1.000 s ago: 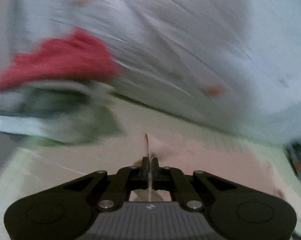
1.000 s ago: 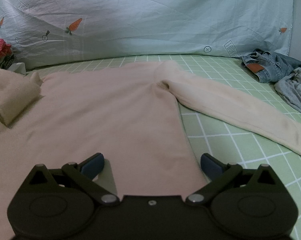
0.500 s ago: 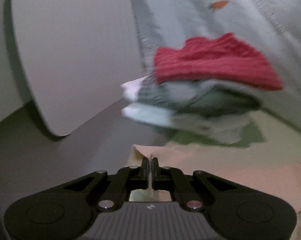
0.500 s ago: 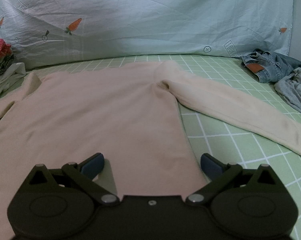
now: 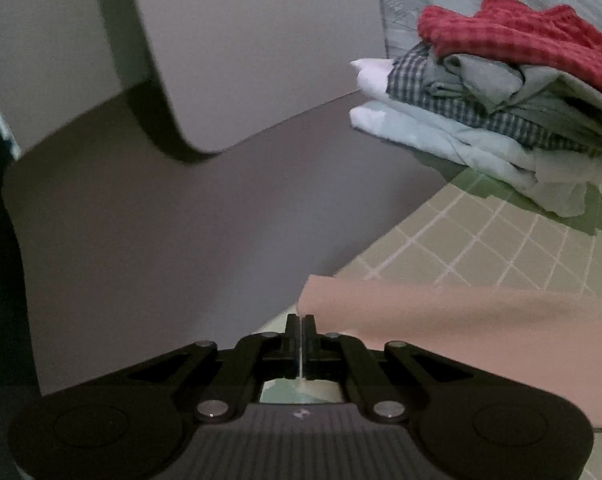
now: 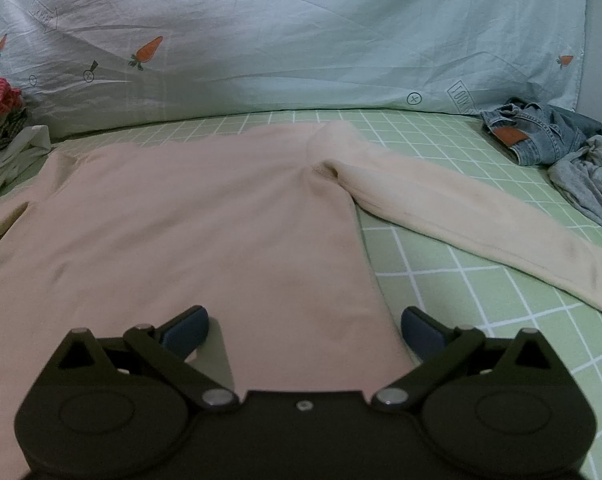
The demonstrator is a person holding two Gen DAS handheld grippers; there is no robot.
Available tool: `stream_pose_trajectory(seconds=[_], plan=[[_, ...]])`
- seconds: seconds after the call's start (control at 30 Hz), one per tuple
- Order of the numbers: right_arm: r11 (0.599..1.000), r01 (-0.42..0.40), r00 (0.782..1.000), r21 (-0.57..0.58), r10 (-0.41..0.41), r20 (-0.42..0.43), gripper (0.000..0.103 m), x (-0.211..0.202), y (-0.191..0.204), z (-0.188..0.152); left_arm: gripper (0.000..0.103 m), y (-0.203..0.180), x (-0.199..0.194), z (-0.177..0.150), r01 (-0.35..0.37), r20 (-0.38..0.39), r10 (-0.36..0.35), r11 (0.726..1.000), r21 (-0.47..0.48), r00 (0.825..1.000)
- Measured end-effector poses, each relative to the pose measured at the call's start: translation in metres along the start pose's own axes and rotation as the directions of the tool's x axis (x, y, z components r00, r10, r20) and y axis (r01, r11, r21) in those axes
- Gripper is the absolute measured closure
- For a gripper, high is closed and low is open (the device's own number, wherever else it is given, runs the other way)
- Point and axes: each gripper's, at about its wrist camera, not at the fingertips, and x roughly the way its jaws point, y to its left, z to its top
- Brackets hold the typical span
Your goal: Fold clothes
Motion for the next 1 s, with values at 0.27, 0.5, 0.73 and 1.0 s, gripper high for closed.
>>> stream_pose_trajectory(seconds=[0.27,0.5,0.73,1.0], plan=[[1.000,-0.026,0.999,0.010,0.026,-0.027,0.000,0.000,-0.005,0.005,0.098,0.012,-0.030,-0.027,-0.005,-0.002,0.005,1.000,-0.018,1.000],[0.990,-0.013,0.999,0.137,0.018,-0.035,0.000,-0.030,-0.036,0.015,0.054,0.023,-0.067,-0.053,0.107,0.023,-0.106,0.992,-0.067,0.994],[0.985,0.095,0.990,0.143,-0.078,-0.116,0.000,-0.043,-0.053,0.006,0.002,-0.010,-0.100,-0.084,0.412,0.096,-0.405,0.909,-0.061,0.909],[0.995,0.088,0.992,-0.037,-0.091,-0.086,0.000,-0.049,-0.009,-0.002,0.001,-0.035,-0.088,-0.099,0.487,0.061,-0.484,0.868,-0.096,0.873]])
